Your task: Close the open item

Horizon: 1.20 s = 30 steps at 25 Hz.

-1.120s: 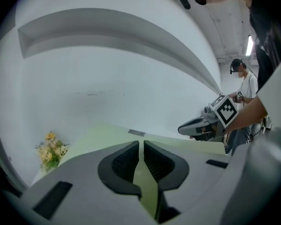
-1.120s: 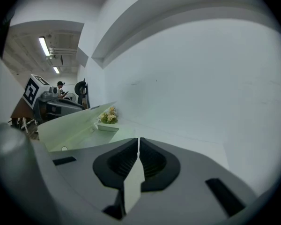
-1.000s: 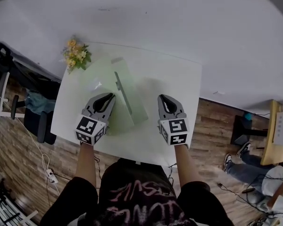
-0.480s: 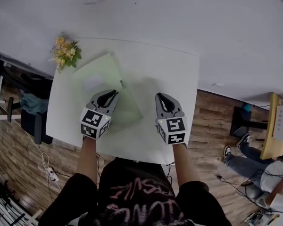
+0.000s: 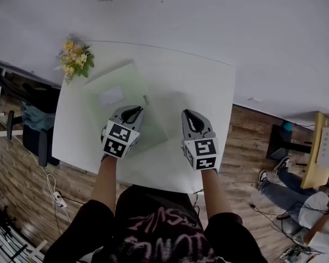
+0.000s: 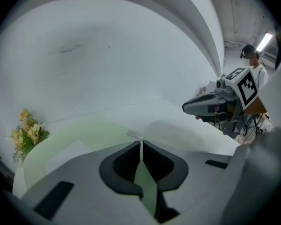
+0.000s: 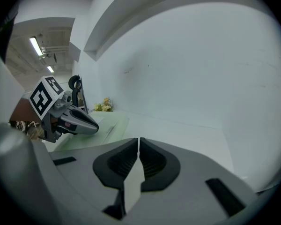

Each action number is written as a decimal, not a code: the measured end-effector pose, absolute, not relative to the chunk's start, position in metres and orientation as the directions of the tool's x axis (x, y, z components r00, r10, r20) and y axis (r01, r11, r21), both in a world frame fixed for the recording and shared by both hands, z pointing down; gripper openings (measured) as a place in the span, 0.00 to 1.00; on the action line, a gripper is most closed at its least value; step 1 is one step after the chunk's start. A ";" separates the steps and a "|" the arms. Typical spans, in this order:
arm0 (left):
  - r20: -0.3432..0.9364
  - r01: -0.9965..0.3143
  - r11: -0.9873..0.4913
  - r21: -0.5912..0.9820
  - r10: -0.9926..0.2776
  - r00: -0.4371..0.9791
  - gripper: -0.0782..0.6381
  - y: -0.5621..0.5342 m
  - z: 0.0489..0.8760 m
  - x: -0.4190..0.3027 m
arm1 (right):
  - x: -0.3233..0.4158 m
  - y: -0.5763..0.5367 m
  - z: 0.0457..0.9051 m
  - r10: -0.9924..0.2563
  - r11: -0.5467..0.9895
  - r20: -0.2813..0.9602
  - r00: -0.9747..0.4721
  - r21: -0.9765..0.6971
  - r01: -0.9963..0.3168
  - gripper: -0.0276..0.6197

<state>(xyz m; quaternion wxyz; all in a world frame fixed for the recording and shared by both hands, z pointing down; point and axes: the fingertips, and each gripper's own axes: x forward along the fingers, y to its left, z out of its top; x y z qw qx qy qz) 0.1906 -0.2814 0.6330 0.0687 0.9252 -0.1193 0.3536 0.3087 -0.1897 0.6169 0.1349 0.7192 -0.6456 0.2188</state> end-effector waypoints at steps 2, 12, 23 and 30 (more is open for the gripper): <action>0.703 -0.248 -0.969 0.016 -0.165 0.691 0.15 -0.280 0.640 0.191 | 0.308 -0.190 0.618 -0.868 -0.128 0.491 0.068 -0.090 -0.988 0.09; 0.756 -0.228 -0.974 0.008 -0.143 0.639 0.15 -0.278 0.650 0.194 | 0.310 -0.186 0.620 -0.866 -0.133 0.495 0.072 -0.089 -0.987 0.09; 0.751 -0.208 -0.978 -0.022 -0.153 0.643 0.15 -0.275 0.644 0.194 | 0.306 -0.175 0.611 -0.870 -0.136 0.487 0.081 -0.078 -0.988 0.09; 0.710 -0.199 -0.975 -0.099 -0.209 0.672 0.15 -0.271 0.625 0.188 | 0.299 -0.179 0.594 -0.884 -0.119 0.461 0.077 -0.063 -0.991 0.09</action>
